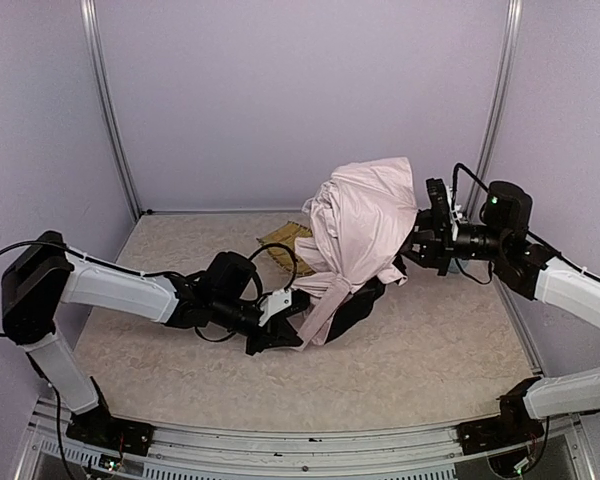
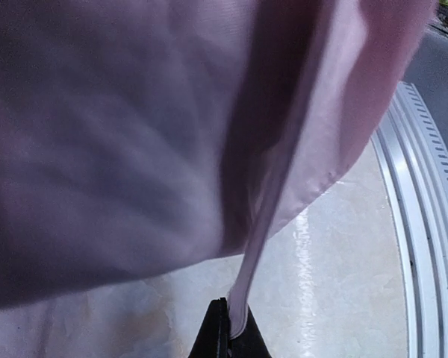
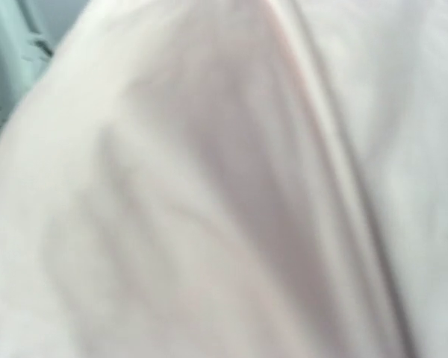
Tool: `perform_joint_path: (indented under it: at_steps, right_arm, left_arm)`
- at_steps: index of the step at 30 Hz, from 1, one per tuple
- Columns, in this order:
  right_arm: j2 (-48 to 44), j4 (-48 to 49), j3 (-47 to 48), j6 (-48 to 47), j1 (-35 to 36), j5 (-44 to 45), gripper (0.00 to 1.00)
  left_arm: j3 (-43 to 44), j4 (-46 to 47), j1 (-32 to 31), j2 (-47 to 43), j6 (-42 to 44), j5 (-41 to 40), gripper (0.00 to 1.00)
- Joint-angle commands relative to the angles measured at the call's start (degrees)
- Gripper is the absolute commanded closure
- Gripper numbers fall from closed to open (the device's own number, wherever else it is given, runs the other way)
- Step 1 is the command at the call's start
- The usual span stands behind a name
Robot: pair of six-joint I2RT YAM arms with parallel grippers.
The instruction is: Put away the umbrella
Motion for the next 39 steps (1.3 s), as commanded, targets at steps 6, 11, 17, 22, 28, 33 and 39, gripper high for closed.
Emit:
perform_joint_path:
  at_steps: [6,11,17,22,28,33,39]
  right_arm:
    - [-0.27,-2.09,2.50,-4.47,10.48,-9.72,1.00]
    - [2.70,-8.02,-1.56,-7.54,18.68,-5.38,1.00]
    - [6.43,-11.76,-7.40,-9.30,26.09,4.87,1.00]
    - [12.04,-11.71,-10.89,-6.68,30.03,11.40,1.00]
    - [20.04,-11.48,-10.82,-2.30,32.95,14.71,1.00]
    - [27.07,-11.30,-8.89,2.42,33.11,11.94,1.00]
    - [33.04,-11.62,-7.53,8.94,33.10,8.32,1.00]
  left_arm:
    - [13.35,5.61,6.46,14.82,4.19,-0.59,1.00]
    - [19.32,8.13,9.96,18.05,4.94,0.00,1.00]
    - [22.89,9.32,12.10,19.14,6.33,1.26,1.00]
    - [23.24,8.85,12.40,18.37,8.42,-0.73,1.00]
    - [22.06,9.29,13.00,15.86,9.75,-3.33,1.00]
    - [19.62,10.40,13.53,13.38,10.63,-8.61,1.00]
    - [13.65,14.23,15.17,9.27,10.07,-11.58,1.00]
